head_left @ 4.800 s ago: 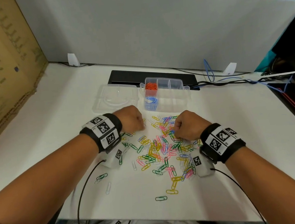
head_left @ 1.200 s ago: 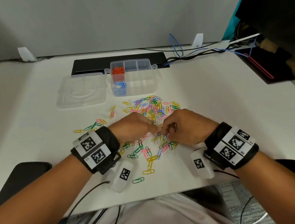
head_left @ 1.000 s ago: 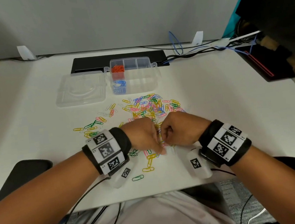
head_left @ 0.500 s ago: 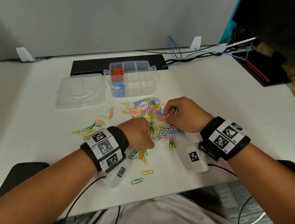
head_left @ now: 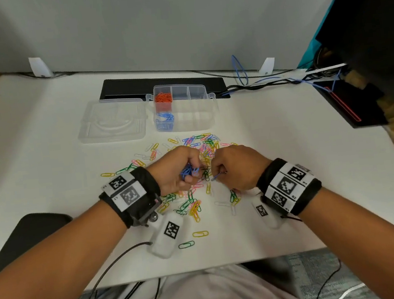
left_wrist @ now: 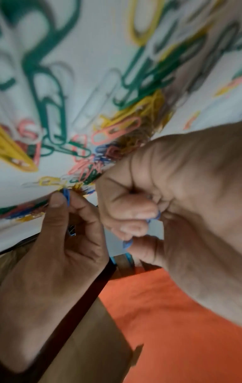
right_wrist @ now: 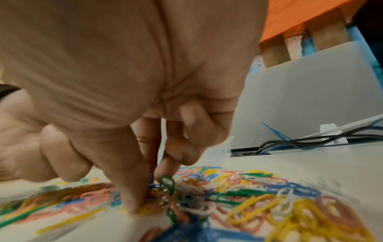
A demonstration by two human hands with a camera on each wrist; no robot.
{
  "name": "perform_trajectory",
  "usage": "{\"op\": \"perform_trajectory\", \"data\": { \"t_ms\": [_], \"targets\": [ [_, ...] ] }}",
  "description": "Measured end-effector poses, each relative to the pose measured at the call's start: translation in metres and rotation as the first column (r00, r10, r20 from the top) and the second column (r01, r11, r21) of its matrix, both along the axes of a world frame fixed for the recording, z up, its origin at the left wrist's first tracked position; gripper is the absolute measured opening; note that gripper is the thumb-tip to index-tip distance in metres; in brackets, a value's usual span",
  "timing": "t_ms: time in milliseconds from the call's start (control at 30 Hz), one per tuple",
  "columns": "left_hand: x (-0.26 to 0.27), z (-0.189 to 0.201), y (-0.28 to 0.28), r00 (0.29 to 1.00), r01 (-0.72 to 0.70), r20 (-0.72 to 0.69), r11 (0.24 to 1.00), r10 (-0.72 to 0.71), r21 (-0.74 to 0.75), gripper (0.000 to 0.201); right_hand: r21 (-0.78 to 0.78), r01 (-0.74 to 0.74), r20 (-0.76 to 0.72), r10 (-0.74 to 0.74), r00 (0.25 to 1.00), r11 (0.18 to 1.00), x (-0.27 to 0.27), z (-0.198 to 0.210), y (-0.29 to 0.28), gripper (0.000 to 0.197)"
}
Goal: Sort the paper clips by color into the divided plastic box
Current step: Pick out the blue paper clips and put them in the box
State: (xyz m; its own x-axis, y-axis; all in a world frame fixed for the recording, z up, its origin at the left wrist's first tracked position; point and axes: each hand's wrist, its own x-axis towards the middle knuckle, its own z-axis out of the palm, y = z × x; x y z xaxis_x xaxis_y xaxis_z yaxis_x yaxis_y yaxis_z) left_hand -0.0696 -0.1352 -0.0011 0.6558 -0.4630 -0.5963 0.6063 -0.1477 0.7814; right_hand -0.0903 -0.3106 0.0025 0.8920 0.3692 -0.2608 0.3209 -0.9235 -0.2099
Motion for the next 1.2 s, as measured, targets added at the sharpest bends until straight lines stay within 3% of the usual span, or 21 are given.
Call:
{"op": "perform_trajectory", "data": {
  "t_ms": [100,167,233,333,467,533,700,833,967,1067,1133,1200],
  "targets": [
    [0.004,-0.003,0.003,0.991,-0.135,-0.036,0.987,0.132,-0.083,0.018,0.232,0.123,-0.037,-0.117,0.992,0.965,0.009,0.004,-0.009,0.010],
    [0.007,-0.005,0.004,0.977,-0.211,-0.048,0.972,0.207,-0.106,0.018,0.450,0.299,-0.187,-0.239,0.953,0.841,0.012,0.009,-0.013,0.007],
    [0.008,-0.007,0.005,0.965,-0.259,-0.069,0.959,0.252,-0.119,0.017,0.593,0.467,-0.371,-0.292,0.881,0.656,0.012,0.015,-0.016,0.002],
    [0.008,-0.008,0.005,0.961,-0.272,-0.078,0.952,0.264,-0.139,0.014,0.655,0.578,-0.516,-0.271,0.813,0.487,0.010,0.024,-0.015,0.006],
    [0.006,-0.009,0.001,0.958,-0.282,-0.111,0.939,0.265,-0.196,0.019,0.688,0.617,-0.585,-0.210,0.783,0.383,0.010,0.035,-0.008,0.004],
    [0.004,-0.012,-0.002,0.955,-0.286,-0.151,0.932,0.257,-0.223,0.024,0.698,0.594,-0.564,-0.204,0.800,0.399,0.008,0.041,-0.004,0.006],
    [-0.002,-0.010,-0.010,0.929,-0.320,-0.286,0.899,0.235,-0.299,0.029,0.659,0.422,-0.336,-0.258,0.906,0.623,0.006,0.055,0.008,0.015],
    [-0.003,-0.008,-0.010,0.943,-0.269,-0.271,0.925,0.195,-0.270,0.029,0.693,0.434,-0.243,-0.380,0.893,0.576,0.005,0.059,-0.014,0.010],
    [0.002,-0.009,-0.011,0.981,-0.171,-0.110,0.978,0.158,-0.119,0.046,0.624,0.506,-0.241,-0.469,0.850,0.596,-0.006,0.043,-0.052,0.009],
    [0.004,-0.003,-0.022,0.993,-0.039,0.113,0.999,0.043,-0.033,0.031,0.503,0.509,-0.225,-0.463,0.857,0.698,-0.014,0.021,-0.073,0.011],
    [0.003,0.005,-0.035,0.973,0.090,0.219,0.994,-0.072,-0.070,0.027,0.437,0.478,-0.222,-0.423,0.878,0.762,-0.019,0.013,-0.077,0.011],
    [0.003,0.010,-0.051,0.886,0.233,0.376,0.961,-0.273,0.149,0.027,0.400,0.426,-0.204,-0.375,0.905,0.811,-0.023,0.009,-0.073,0.011]
  ]
}}
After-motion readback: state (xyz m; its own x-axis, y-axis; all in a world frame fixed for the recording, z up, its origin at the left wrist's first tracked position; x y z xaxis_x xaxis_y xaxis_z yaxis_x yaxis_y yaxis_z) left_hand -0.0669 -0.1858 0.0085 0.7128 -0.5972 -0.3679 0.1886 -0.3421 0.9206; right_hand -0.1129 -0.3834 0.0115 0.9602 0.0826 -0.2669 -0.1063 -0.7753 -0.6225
